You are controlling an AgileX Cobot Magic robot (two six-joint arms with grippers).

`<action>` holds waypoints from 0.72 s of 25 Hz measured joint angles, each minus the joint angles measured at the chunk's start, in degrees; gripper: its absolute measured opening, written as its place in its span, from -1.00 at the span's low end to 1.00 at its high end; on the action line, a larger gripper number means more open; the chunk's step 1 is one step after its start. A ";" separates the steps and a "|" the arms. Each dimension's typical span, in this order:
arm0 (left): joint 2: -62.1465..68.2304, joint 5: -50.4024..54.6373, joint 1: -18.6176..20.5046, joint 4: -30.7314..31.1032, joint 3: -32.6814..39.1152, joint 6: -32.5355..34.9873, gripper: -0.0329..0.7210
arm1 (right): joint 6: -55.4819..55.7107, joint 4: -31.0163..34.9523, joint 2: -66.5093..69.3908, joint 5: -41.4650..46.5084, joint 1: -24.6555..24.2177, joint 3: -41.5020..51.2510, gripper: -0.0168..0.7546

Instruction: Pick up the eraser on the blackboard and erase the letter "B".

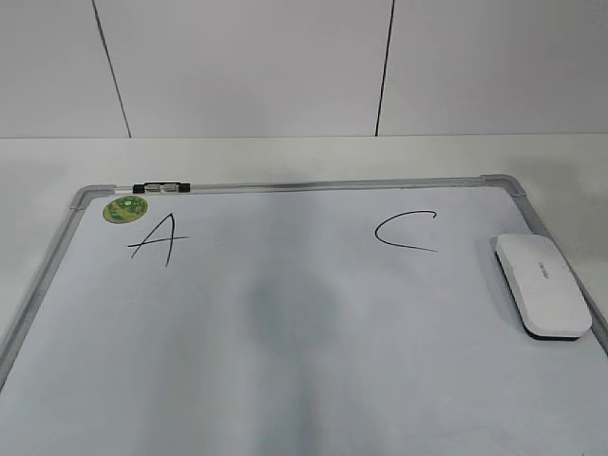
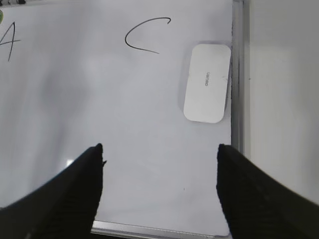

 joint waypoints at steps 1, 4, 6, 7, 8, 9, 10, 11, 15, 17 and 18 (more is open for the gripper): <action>-2.57 0.15 0.00 0.00 0.64 0.00 -0.12 | -0.13 -0.44 -1.98 0.00 0.00 1.80 0.52; -9.46 0.39 0.00 0.00 2.14 0.00 -0.14 | -0.22 -2.70 -7.19 0.06 0.00 6.10 0.52; -13.71 0.64 0.00 0.00 3.15 0.00 -0.14 | -0.22 -4.24 -10.12 0.14 0.00 8.45 0.52; -15.96 0.64 0.00 0.00 3.87 0.00 -0.14 | -0.22 -4.83 -11.12 0.14 0.00 9.29 0.52; -18.36 0.91 0.00 -0.16 4.41 0.00 -0.14 | -0.24 -5.27 -12.15 0.19 0.00 10.23 0.52; -20.64 1.07 0.00 -0.35 4.90 0.00 -0.14 | -0.24 -5.84 -12.92 0.19 0.00 11.06 0.52; -22.47 1.20 0.00 -0.67 5.25 0.00 -0.14 | -0.24 -6.11 -13.37 0.27 0.00 11.74 0.52; -24.68 1.20 0.00 -1.04 5.88 0.00 -0.14 | -0.59 -6.35 -13.65 0.27 0.00 12.17 0.52; -32.94 1.53 0.00 -1.53 9.26 0.00 -0.14 | -1.95 -6.61 -14.52 0.27 0.00 13.17 0.52; -36.36 1.54 0.00 -1.53 11.50 0.00 -0.14 | -2.80 -6.61 -15.74 0.27 0.00 13.63 0.52; -38.06 1.54 0.00 -1.53 12.84 0.00 -0.14 | -2.93 -6.61 -16.79 0.27 0.00 14.01 0.52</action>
